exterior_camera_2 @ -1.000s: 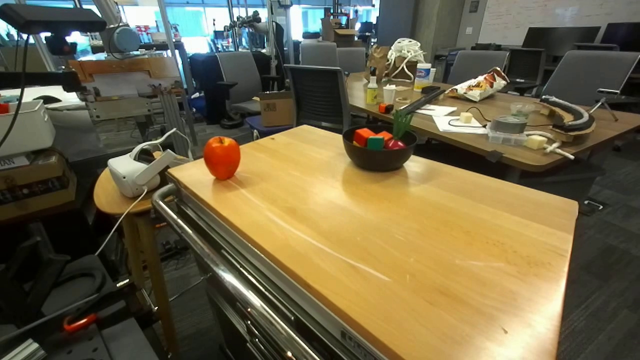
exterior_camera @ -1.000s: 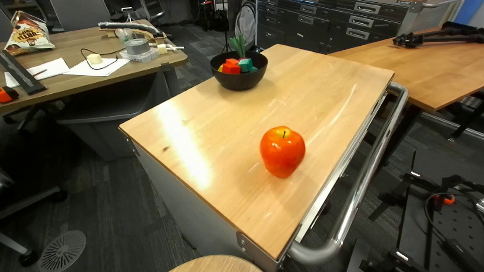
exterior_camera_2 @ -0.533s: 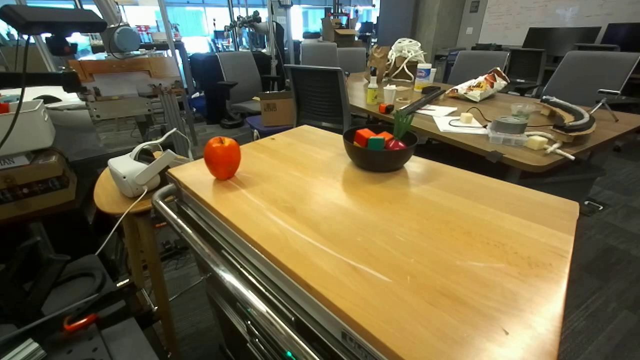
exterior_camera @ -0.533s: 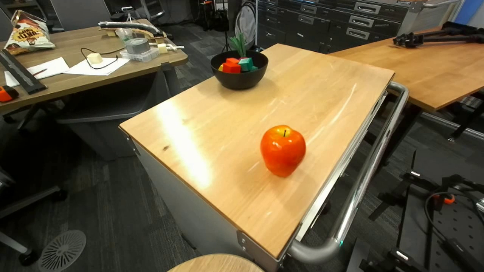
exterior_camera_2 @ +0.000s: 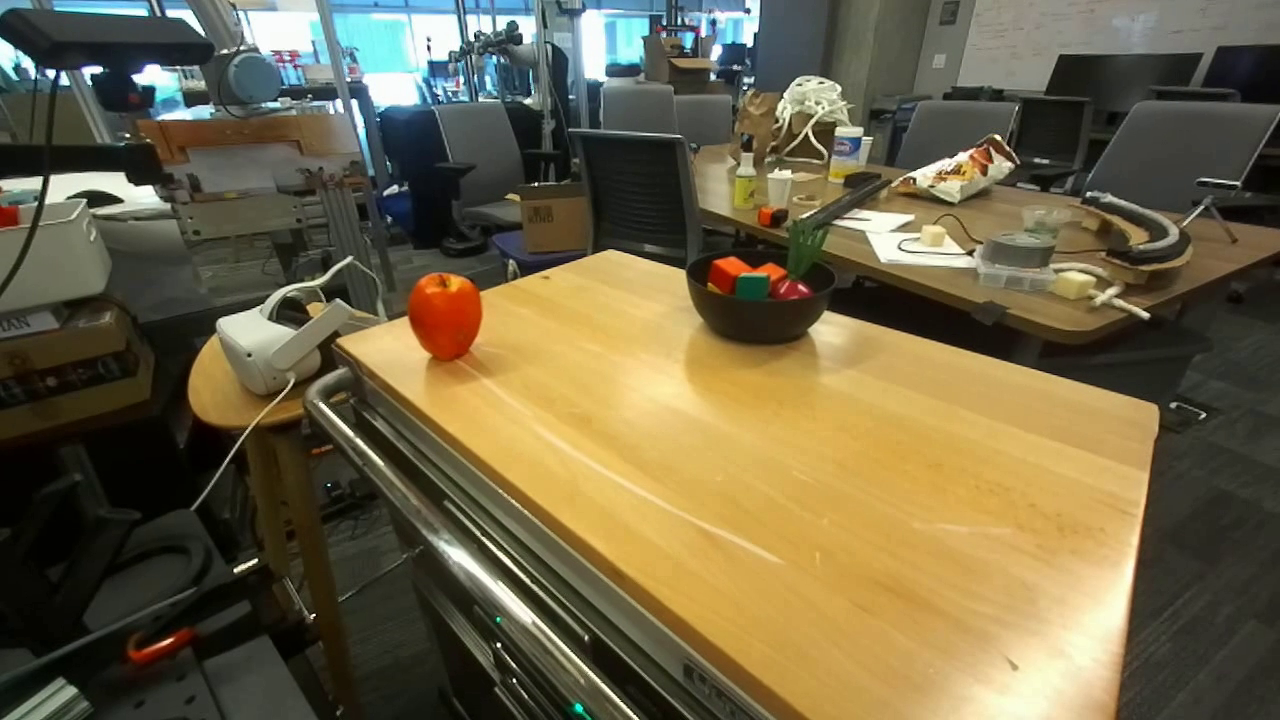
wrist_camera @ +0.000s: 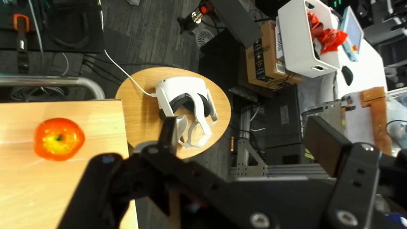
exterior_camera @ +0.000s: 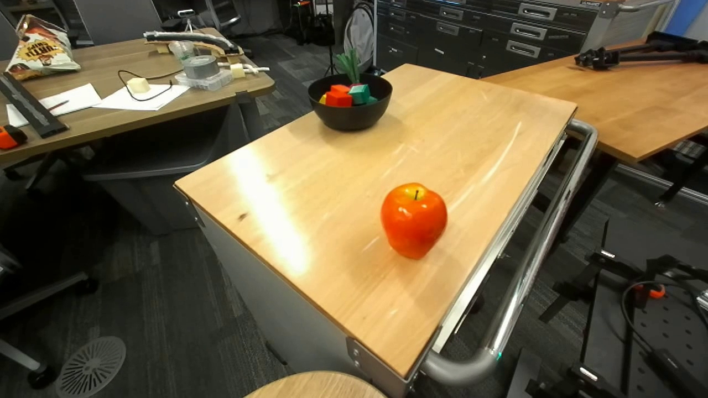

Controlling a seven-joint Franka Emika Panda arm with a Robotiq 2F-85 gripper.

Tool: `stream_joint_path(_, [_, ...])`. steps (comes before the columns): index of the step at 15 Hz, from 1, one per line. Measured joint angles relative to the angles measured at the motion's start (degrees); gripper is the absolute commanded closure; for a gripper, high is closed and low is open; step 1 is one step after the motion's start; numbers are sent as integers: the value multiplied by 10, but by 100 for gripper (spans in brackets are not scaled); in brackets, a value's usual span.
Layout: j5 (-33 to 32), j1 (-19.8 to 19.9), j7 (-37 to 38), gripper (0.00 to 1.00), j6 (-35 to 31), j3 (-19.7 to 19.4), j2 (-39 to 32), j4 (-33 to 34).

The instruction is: Place the toys in the black bowl then put the apple at the left back corner of the trolley

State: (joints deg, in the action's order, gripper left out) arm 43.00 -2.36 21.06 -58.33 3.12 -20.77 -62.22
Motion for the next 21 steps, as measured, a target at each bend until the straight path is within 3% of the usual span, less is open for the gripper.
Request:
stream_joint_path(1, [10, 13, -29, 0, -2, -2, -4, 1])
stream_joint_path(3, [-59, 21, -56, 0, -13, -18, -22, 11])
stream_joint_path(4, [-64, 24, -62, 0, -17, -22, -29, 9])
stream_joint_path(13, [-62, 20, -62, 0, -25, -18, -29, 7])
stream_joint_path(19, [-28, -5, 3, 0, -266, -18, -7, -82])
stream_joint_path(21, [-22, -9, -52, 0, -275, -6, -13, -101])
